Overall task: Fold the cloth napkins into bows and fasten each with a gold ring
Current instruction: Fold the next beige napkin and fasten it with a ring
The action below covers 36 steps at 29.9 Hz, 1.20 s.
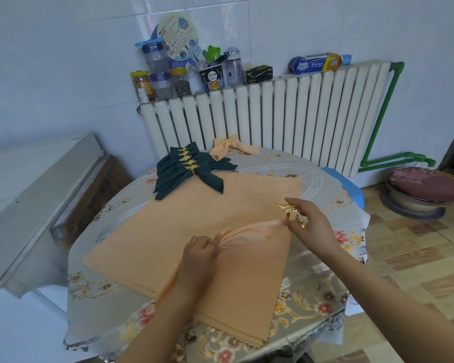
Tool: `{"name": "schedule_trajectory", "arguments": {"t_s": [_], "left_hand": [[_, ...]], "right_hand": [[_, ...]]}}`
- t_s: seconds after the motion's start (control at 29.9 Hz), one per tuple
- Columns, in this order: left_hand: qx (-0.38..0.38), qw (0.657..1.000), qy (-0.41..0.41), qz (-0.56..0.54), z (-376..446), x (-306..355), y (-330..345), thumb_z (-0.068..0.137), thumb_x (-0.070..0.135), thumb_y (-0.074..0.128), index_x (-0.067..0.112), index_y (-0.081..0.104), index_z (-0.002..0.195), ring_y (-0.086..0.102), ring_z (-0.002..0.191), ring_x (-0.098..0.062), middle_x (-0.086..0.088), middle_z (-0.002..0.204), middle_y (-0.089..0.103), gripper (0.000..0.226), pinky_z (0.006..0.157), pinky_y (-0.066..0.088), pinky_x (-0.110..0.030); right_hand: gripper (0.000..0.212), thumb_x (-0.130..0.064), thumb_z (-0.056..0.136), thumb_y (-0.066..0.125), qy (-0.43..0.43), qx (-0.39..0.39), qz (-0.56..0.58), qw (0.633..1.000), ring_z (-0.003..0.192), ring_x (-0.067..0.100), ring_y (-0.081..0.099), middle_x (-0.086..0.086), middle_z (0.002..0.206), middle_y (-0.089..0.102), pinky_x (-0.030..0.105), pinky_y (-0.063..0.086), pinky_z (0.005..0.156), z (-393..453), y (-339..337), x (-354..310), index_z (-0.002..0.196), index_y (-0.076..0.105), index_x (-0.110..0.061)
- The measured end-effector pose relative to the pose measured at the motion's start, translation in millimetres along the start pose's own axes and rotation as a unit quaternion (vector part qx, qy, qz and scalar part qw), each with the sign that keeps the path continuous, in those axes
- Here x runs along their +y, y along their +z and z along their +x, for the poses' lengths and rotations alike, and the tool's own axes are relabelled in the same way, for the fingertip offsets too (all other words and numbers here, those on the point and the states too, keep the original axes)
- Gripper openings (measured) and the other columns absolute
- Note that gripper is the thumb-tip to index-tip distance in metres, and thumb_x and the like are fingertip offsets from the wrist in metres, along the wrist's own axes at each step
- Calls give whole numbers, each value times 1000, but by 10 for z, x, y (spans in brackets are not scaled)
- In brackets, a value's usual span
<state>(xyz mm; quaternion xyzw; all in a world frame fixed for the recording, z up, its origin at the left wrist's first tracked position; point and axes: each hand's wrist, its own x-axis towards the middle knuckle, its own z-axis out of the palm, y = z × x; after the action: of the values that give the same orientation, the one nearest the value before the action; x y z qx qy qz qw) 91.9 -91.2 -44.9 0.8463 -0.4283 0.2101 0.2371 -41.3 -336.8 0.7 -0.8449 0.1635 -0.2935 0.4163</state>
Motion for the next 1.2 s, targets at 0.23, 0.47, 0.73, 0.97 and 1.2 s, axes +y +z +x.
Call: {"name": "schedule_trajectory", "arguments": {"t_s": [0.23,0.47,0.73,0.97,1.2], "left_hand": [[1,1000,9,7,-65,-149,-224,85,24,46,7,68,114,41,76,-18,-3,76,60,40,63,45,-31],[4,998,53,-15,-136,-128,-370,89,25,47,9,64,120,42,78,-16,0,80,59,39,66,35,-29],[11,991,130,-22,-137,-114,-424,90,24,51,18,53,126,45,79,-17,0,83,59,36,66,35,-29],[-5,992,129,-3,-111,-40,-455,91,28,47,12,61,121,43,79,-16,0,81,59,37,66,33,-28],[-28,992,124,10,-110,109,-464,89,29,46,10,67,116,41,79,-15,0,79,59,39,65,32,-26]], "right_hand": [[49,-12,80,71,48,-104,4,993,89,-3,56,-10,101,60,6,42,73,-144,-52,-190,123,53,-26],[46,-12,79,71,47,-126,-6,991,83,5,59,-7,102,63,13,44,70,-153,-97,-311,119,56,-29],[41,-17,74,77,1,-260,-75,963,96,0,56,-20,103,61,6,39,78,-227,-109,-542,111,63,-29],[48,-33,70,78,-54,-232,-178,955,97,8,60,-14,107,66,22,42,79,-321,31,-675,116,61,-33],[51,-42,73,73,-53,-195,-201,958,100,14,61,-9,110,68,24,44,81,-417,194,-734,121,57,-30]]}}
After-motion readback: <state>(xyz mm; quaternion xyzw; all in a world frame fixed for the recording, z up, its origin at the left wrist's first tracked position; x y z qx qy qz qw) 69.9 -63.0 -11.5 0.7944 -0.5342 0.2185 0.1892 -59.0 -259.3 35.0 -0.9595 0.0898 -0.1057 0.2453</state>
